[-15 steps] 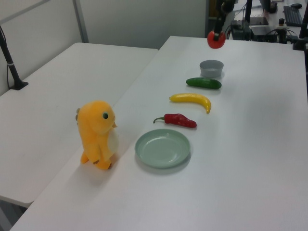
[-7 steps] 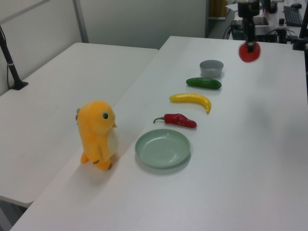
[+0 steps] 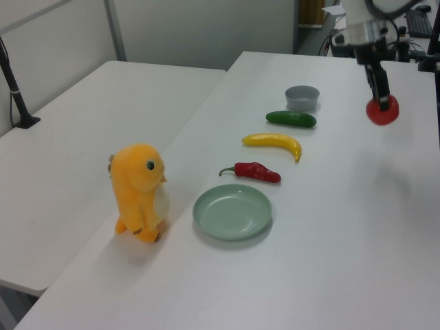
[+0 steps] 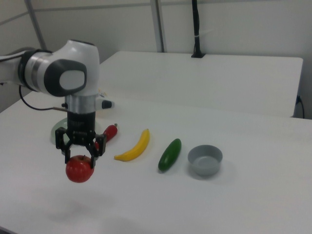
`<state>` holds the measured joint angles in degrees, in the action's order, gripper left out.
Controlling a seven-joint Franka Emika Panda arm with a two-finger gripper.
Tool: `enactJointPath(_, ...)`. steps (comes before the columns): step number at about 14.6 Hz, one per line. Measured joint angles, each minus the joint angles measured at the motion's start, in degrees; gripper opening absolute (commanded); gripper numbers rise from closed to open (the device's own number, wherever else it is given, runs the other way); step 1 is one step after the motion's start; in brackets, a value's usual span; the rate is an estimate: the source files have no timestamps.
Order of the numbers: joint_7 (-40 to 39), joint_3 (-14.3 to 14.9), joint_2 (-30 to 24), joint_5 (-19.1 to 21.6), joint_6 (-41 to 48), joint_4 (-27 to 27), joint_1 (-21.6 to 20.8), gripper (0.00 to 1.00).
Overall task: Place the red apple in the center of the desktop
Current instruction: 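Carry the apple toward the open table area and lower it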
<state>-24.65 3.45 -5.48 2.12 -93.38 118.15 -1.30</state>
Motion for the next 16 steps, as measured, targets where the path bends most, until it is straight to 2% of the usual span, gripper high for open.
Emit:
enactJointPath(4, 1.19, 0.07, -0.08, -1.09, -11.98, 7.91, -0.03, 0.16)
enactJointPath(12, 5.95, 0.08, -0.05, -4.4, -38.68, 18.32, 0.02, 0.19)
enactJointPath(14, 5.98, 0.09, 0.17, -4.52, -42.7, 20.56, 0.04, 0.28)
enactJointPath(15, 6.05, 0.09, 0.2, -4.52, -43.28, 20.91, 0.09, 0.4)
enactJointPath(16, 6.69, 0.09, 0.19, -4.53, -43.29, 20.91, 0.21, 0.79)
